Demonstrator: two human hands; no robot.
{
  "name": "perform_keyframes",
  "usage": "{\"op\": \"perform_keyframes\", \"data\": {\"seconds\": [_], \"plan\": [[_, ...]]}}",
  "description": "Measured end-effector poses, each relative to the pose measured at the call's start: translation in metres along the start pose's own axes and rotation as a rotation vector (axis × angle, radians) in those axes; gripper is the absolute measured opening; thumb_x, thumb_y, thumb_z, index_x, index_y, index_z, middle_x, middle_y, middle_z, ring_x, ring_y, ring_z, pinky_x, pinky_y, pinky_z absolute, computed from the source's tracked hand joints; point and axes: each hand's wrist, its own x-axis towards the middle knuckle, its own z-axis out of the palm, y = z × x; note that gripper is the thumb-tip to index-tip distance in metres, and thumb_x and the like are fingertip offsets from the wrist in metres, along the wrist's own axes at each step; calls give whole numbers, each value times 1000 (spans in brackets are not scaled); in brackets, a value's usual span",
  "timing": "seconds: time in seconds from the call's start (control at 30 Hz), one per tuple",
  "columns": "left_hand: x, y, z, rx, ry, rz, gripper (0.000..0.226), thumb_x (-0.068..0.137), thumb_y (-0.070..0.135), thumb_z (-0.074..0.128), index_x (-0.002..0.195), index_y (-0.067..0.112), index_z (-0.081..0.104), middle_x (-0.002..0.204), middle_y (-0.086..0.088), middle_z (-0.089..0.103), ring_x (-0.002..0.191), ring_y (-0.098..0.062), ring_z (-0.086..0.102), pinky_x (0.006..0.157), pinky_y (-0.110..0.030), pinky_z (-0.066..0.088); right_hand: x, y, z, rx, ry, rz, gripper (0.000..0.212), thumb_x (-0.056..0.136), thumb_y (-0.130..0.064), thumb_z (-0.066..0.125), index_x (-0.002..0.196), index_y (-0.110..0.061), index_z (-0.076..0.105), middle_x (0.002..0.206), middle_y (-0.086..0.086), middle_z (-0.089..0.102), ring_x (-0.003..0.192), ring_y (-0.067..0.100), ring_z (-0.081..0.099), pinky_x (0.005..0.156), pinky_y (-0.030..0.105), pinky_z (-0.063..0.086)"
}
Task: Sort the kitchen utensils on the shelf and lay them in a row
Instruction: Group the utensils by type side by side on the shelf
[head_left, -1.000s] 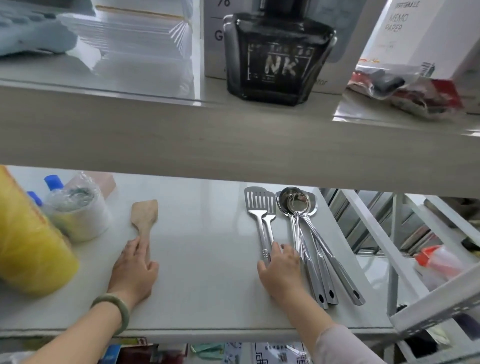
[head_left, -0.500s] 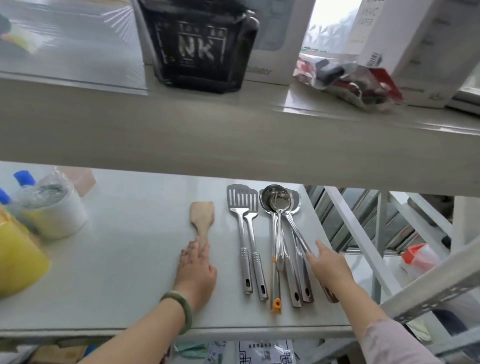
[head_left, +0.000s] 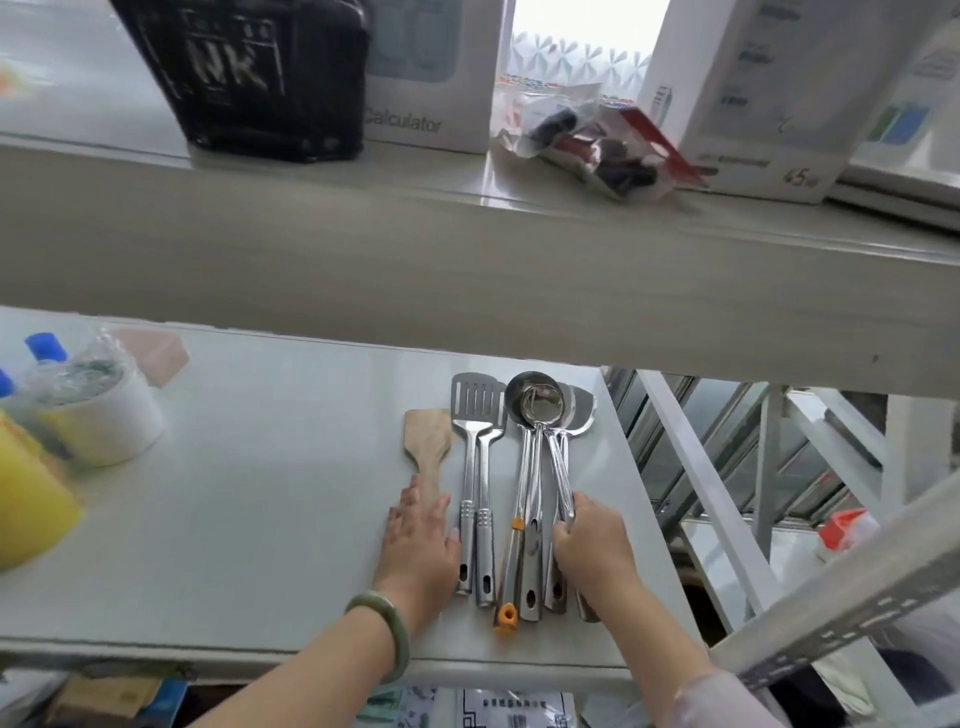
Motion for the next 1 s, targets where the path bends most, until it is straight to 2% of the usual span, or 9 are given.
{"op": "perform_keyframes", "data": {"seconds": [0.13,0.2,0.3,0.37,0.47,0.6,0.73,0.9,1.0], "plan": [[-7,8,5,-41,-12,84,56,97,44,22,148,29,6,157,1,-19,144,-16,-18,118,-35,-9,3,-3,5,30,13,20,10,78,-13,49,81,-5,54,76,8,54,76,26,52,63,31,40],[-8,13,6,-6,-34,113,57,96,46,22,148,32,3,157,5,-15,143,-13,-19,118,-36,-11,3,-5,6,23,9,7,12,78,-14,49,83,-5,54,78,9,57,75,25,51,63,31,39],[-6,16,10,79,-64,104,56,97,46,21,148,34,1,159,4,-11,144,-15,-17,118,-39,-12,1,-6,12,-4,-27,-22,30,84,-16,45,109,-3,56,104,13,62,96,27,55,86,35,45],[-5,16,11,109,-72,93,56,97,45,21,148,35,0,159,3,-11,145,-16,-16,118,-39,-12,2,-5,16,3,-50,-10,48,87,-21,41,132,-2,43,130,13,54,117,30,48,103,37,37],[-5,15,12,110,-77,98,55,97,46,21,148,36,2,159,3,-10,145,-16,-15,118,-39,-12,1,-4,15,24,-97,-1,59,93,-29,40,144,-4,27,149,12,36,134,29,34,114,37,26],[-9,19,8,82,-42,97,56,97,42,25,148,31,6,159,0,-7,145,-18,-13,118,-37,-9,-4,-1,12,115,-92,0,61,93,-32,44,146,-7,24,147,11,39,134,28,34,114,37,26],[-17,38,5,40,48,178,49,98,31,33,145,22,22,157,0,10,145,-15,4,120,-31,5,-5,3,7,236,-35,41,57,91,-30,51,142,-10,35,139,10,51,129,26,44,109,35,34],[-13,46,7,-30,58,71,53,94,25,45,143,20,26,150,-2,20,140,-18,18,120,-31,16,-10,1,7,99,52,-43,59,89,-34,52,142,-14,35,146,5,40,136,23,32,115,34,22],[-12,47,6,-51,84,74,50,93,22,44,141,19,31,147,-2,24,138,-18,22,119,-30,19,-12,-4,9,118,26,-85,57,89,-32,54,141,-14,38,147,3,40,137,21,30,115,31,21]]}}
